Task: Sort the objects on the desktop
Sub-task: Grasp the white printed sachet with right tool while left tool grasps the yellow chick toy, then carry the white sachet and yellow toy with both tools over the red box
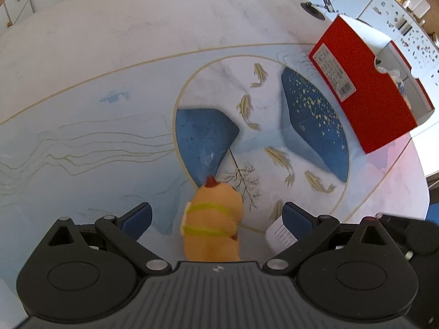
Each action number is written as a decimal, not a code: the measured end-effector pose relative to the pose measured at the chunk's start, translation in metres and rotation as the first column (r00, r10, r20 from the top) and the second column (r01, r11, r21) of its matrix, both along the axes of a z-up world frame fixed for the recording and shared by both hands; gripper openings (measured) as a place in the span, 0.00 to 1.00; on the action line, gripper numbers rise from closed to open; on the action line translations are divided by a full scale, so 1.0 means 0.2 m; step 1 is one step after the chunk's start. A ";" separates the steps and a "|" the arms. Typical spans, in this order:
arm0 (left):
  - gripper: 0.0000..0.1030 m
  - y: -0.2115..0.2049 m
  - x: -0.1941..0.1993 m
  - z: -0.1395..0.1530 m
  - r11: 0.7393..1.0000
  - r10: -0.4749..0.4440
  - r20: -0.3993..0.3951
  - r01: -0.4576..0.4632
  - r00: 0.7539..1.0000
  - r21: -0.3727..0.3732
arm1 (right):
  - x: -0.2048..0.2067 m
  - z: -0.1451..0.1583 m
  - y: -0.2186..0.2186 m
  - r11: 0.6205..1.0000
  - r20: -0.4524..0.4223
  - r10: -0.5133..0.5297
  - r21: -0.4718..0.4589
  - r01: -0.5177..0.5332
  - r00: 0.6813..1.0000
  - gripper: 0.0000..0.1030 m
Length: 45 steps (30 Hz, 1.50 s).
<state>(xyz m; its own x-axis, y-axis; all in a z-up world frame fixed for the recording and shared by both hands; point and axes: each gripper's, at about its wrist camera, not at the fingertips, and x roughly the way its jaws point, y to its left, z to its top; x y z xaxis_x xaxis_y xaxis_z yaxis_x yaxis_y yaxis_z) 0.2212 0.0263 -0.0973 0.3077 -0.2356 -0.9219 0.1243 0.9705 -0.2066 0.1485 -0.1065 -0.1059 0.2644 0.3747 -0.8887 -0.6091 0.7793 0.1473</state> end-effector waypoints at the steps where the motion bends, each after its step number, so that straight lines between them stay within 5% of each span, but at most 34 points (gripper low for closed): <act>1: 0.98 0.00 0.00 -0.01 1.000 -0.003 -0.001 0.003 1.000 0.004 | 0.00 0.00 -0.02 1.000 -0.003 -0.008 -0.002 0.008 1.000 0.57; 7: 0.90 -0.02 -0.03 -0.04 0.999 -0.021 -0.007 0.022 1.000 0.031 | 0.02 -0.02 -0.06 0.999 0.000 -0.033 -0.007 0.033 0.999 0.57; 19: 0.46 -0.02 -0.05 -0.06 0.999 -0.030 -0.026 0.031 0.999 0.020 | 0.06 -0.01 -0.13 0.997 -0.001 -0.073 -0.003 0.073 0.997 0.57; 45: 0.43 -0.15 -0.14 0.15 0.997 -0.073 0.063 0.074 0.995 -0.013 | 0.04 0.24 -0.36 0.987 0.044 -0.154 0.061 0.151 0.987 0.56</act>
<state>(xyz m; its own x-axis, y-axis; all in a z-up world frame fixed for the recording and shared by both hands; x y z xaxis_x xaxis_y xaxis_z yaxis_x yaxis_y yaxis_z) 0.1936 -0.0027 -0.0676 0.3457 -0.2736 -0.8975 0.2087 0.9550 -0.2107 0.1562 -0.1791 -0.0572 0.3647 0.3763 -0.8517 -0.4912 0.8548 0.1674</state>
